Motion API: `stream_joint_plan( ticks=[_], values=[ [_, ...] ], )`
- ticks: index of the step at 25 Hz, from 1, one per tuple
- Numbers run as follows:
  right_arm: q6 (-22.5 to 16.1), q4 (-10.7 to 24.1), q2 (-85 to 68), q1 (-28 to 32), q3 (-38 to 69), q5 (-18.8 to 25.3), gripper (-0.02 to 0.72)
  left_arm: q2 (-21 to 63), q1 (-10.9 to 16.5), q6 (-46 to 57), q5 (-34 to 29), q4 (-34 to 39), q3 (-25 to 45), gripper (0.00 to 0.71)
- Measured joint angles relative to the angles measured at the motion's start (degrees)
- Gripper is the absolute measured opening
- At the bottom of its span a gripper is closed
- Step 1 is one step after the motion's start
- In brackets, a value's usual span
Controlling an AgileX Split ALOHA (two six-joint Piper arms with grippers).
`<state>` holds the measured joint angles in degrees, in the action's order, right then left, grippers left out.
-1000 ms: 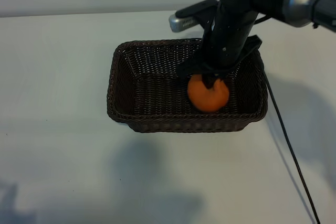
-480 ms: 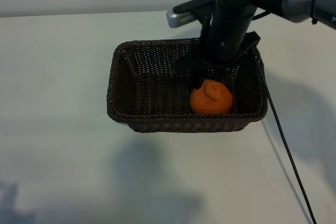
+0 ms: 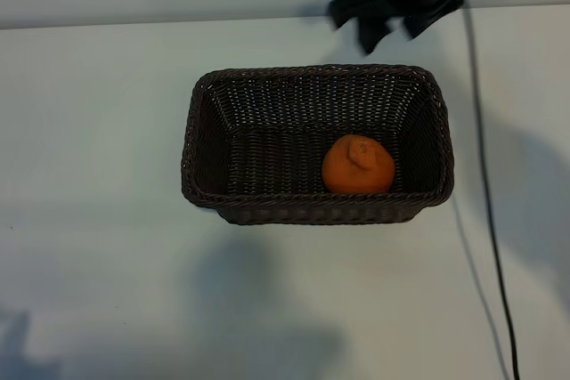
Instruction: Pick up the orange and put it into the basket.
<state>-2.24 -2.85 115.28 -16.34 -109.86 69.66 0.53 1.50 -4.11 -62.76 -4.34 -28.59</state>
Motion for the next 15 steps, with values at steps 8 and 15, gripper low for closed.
stream_joint_plan(
  ticks=[8, 15],
  values=[
    [2.8, 2.0, -0.2, 15.9, -0.3, 0.2, 0.541, 0.0, 0.0, -0.1, 0.0, 0.0, 0.0, 0.488],
    [2.8, 2.8, -4.6, 27.0, 3.5, 0.2, 0.535, 0.0, 0.0, -0.1, 0.0, 0.0, 0.0, 0.488]
  ],
)
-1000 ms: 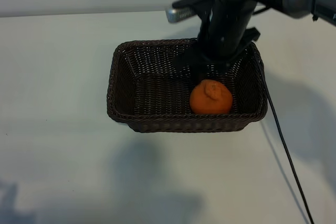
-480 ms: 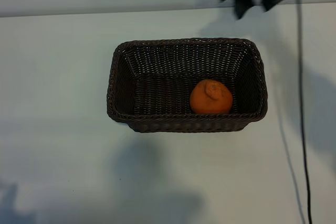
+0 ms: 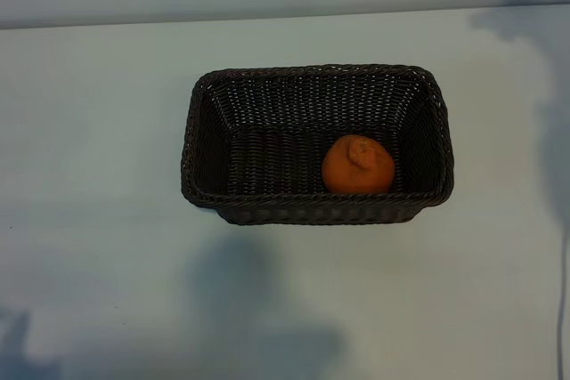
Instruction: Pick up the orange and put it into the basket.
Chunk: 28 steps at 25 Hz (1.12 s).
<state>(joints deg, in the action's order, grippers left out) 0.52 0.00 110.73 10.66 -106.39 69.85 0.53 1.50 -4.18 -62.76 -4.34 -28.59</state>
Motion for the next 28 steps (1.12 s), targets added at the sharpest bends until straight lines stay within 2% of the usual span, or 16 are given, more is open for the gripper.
stream_joint_plan(
  ticks=[9, 18, 23, 28],
  values=[
    [0.0, 0.0, -20.0, 6.4, 17.8, 0.0, 0.531, 0.0, 0.0, 0.0, 0.0, 0.0, 0.0, 0.488],
    [0.1, -0.3, -52.9, 6.8, 36.0, 0.1, 0.531, 0.0, 0.0, 0.0, 0.0, 0.0, 0.0, 0.488],
    [0.1, 0.0, -74.7, 6.8, 43.0, -0.2, 0.531, 0.0, 0.0, 0.0, 0.0, 0.0, 0.0, 0.488],
    [-0.9, 0.0, -88.7, 6.4, 49.9, -0.7, 0.531, 0.0, 0.0, 0.1, 0.0, 0.0, 0.0, 0.488]
  ],
)
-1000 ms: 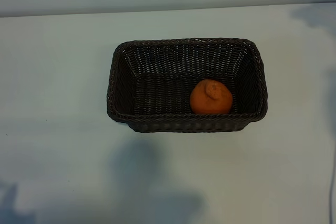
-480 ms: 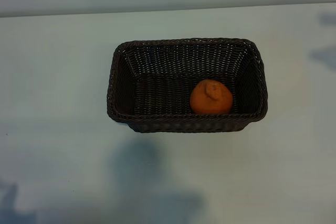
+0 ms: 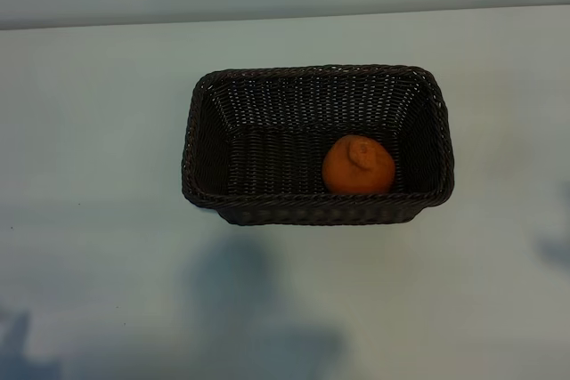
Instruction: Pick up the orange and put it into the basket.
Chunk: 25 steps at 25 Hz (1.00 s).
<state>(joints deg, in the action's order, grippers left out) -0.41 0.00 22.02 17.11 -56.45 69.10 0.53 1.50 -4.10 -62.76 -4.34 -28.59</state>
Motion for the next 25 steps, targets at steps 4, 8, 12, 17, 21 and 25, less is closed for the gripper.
stream_joint_plan(
  ticks=[4, 8, 12, 17, 21, 25],
  values=[
    [-0.2, -0.8, -6.6, -0.7, 6.6, -1.5, 0.53, 0.0, 0.0, 0.0, 0.0, 0.0, 0.0, 0.488],
    [-0.2, -1.2, -10.8, -0.8, 13.5, -2.7, 0.53, 0.0, 0.0, 0.0, 0.0, 0.0, 0.0, 0.488],
    [-0.2, -1.2, -12.8, -3.0, 19.3, -3.3, 0.53, 0.0, 0.0, 0.0, 0.0, 0.0, 0.0, 0.488],
    [-0.1, -0.8, -17.7, -5.4, 22.6, -3.7, 0.53, 0.0, 0.0, 0.0, 0.0, 0.0, 0.0, 0.488],
    [0.4, -0.6, -22.4, -6.3, 22.8, -5.1, 0.529, 0.0, 0.0, 0.0, 0.0, 0.0, 0.0, 0.488],
    [0.9, 0.0, -22.5, -6.3, 23.8, -5.1, 0.529, 0.0, 0.0, 0.0, 0.0, 0.0, 0.0, 0.488]
  ],
)
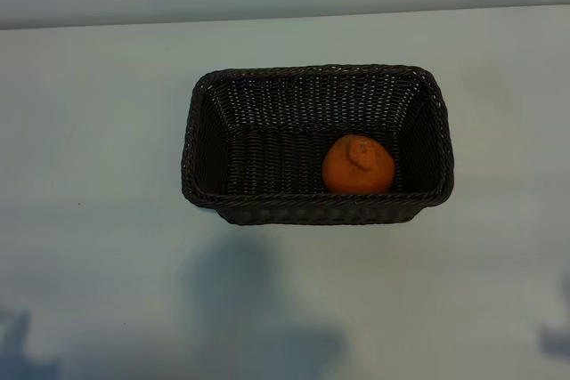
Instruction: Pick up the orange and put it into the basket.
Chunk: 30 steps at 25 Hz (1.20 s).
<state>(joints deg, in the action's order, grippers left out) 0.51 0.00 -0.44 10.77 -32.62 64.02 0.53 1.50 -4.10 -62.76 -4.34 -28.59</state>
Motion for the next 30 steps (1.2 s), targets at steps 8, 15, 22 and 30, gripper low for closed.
stream_joint_plan(
  ticks=[8, 15, 22, 30],
  values=[
    [0.2, 0.0, 0.0, 0.0, 3.6, -0.8, 0.529, 0.0, 0.0, -0.1, 0.0, 0.0, 0.0, 0.489],
    [0.2, 0.0, 0.0, 0.0, 4.6, -2.7, 0.523, 0.0, 0.0, -0.1, 0.0, 0.0, 0.0, 0.488],
    [0.2, 0.0, 0.0, 0.0, 4.6, -2.7, 0.491, 0.0, 0.0, -0.1, 0.0, 0.0, 0.0, 0.488],
    [0.2, 0.0, 0.0, 0.0, 4.6, -2.7, 0.489, 0.0, 0.0, -0.1, 0.0, 0.0, 0.0, 0.488]
  ],
)
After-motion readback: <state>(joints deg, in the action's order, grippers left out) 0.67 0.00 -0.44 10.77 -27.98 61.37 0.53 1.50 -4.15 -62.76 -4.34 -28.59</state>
